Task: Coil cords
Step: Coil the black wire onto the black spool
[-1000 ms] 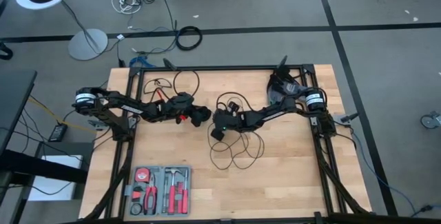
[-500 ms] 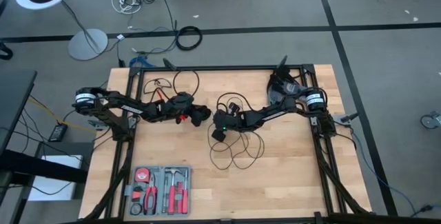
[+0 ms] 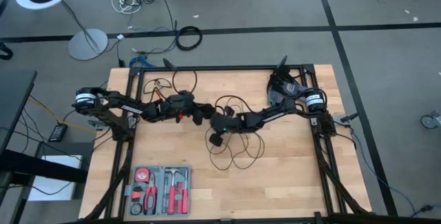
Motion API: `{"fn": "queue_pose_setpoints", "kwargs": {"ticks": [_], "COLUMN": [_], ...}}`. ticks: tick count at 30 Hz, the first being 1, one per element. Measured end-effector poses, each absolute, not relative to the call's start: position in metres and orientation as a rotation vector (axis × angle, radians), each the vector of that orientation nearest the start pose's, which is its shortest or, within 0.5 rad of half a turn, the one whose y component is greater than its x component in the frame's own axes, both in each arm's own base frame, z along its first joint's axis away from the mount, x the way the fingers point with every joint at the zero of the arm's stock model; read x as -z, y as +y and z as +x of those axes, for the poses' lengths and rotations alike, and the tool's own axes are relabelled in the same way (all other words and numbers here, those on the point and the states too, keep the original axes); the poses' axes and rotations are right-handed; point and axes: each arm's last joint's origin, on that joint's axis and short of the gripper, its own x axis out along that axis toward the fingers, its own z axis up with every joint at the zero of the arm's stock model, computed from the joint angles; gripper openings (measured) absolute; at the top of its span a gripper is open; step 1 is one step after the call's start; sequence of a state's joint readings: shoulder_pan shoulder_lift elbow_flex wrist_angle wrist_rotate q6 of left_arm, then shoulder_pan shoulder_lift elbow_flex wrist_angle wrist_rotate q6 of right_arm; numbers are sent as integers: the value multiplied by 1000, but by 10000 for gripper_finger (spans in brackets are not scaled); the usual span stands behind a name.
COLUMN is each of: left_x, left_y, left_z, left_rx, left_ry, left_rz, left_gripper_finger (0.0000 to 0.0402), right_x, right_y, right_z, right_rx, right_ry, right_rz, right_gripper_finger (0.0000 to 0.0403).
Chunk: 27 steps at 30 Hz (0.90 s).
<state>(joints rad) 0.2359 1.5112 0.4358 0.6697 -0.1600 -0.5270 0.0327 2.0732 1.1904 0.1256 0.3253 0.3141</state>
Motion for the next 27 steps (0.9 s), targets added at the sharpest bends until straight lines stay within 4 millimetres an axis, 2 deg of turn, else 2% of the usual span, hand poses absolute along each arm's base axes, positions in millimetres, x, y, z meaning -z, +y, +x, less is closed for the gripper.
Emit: {"fn": "queue_pose_setpoints", "kwargs": {"ticks": [9, 14, 22, 27], "left_x": [-141, -137, -133, -132], "left_y": [66, 65, 65, 64], "left_z": [253, 251, 249, 249], "left_rx": [-503, -518, -526, -518], "left_ry": [307, 349, 398, 414], "left_rz": [-533, -532, -533, -536], "left_gripper_finger": [0, 0, 0, 0], "right_x": [-133, -139, -168, -164], "right_y": [4, -8, -31, -46], "right_z": [430, 431, 425, 417], "right_rx": [326, 339, 382, 467], "right_ry": [526, 498, 451, 547], "right_rz": [77, 57, 21, 59], "right_gripper_finger": [1, 1, 1, 1]}}
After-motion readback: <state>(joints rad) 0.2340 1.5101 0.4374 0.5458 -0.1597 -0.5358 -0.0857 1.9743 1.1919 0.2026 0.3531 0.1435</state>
